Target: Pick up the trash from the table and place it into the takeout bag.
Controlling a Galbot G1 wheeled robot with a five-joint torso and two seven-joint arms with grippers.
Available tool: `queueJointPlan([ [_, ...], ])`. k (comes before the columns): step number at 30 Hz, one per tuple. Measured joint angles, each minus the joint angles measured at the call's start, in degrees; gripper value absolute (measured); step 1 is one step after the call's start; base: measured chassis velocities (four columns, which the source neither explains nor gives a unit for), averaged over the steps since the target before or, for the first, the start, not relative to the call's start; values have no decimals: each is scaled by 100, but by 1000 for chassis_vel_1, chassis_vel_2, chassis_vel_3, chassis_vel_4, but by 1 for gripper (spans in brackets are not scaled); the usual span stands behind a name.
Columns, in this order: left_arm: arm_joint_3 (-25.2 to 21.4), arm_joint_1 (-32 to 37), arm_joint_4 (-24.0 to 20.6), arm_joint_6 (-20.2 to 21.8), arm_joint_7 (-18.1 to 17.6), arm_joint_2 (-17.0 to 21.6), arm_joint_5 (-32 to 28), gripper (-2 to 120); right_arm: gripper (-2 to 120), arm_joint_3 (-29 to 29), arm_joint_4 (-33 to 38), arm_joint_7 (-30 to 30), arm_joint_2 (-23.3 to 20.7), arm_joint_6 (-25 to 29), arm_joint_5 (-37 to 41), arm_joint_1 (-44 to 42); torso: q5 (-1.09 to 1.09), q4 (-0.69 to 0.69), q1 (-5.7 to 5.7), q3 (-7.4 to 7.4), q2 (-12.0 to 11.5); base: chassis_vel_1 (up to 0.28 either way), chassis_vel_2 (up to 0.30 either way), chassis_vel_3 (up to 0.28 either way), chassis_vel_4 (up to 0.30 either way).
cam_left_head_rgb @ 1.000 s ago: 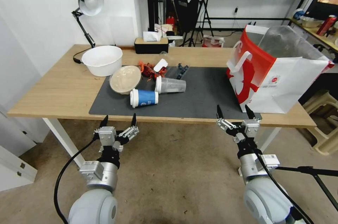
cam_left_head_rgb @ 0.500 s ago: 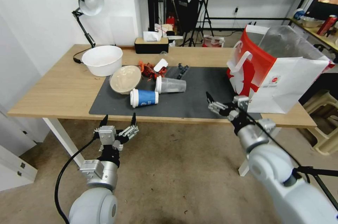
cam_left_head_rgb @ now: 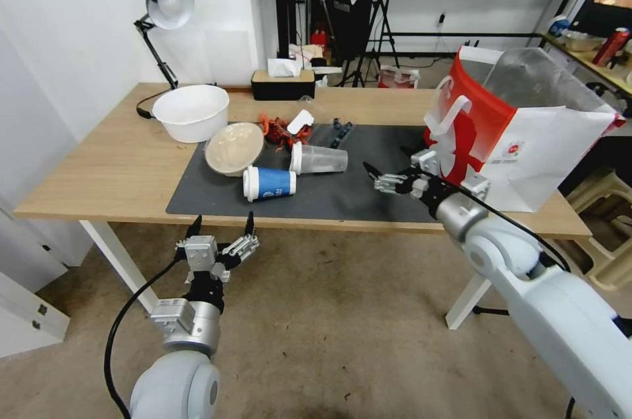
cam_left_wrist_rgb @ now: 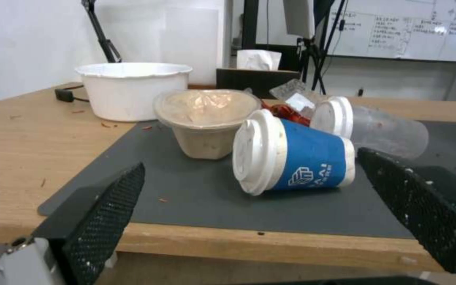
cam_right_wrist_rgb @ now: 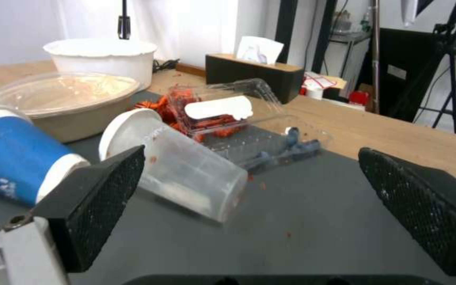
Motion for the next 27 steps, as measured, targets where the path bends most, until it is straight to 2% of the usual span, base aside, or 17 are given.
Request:
queueJointPlan([
  [9, -2, -23, 17, -2, 0, 0, -3, 100, 100, -640, -556, 49, 336, -152, -112, 744, 0, 0, 0, 0, 0, 0, 0, 0, 0],
  [12, -2, -39, 27, -2, 0, 0, -9, 100, 100, -929, -814, -133, 356, -156, -99, 1049, 1, 0, 0, 0, 1, 0, 0, 0, 0],
  [14, 4, -58, 43, -2, 1, 1, -11, 100, 100, -1200, -1132, -547, 372, -152, -91, 1369, -1, -1, 0, 0, 1, 0, 0, 0, 0],
  [20, -5, -67, 58, -4, 1, 1, -22, 100, 100, -1783, -1749, -719, 565, -147, -91, 1979, 0, 0, 0, 1, 1, 0, 0, 0, 0],
  [27, -41, -56, 59, -17, -6, 1, -38, 100, 100, -2140, -2323, -982, 778, -97, -175, 2459, 1, 1, 0, 1, 1, 0, 0, 0, 0],
])
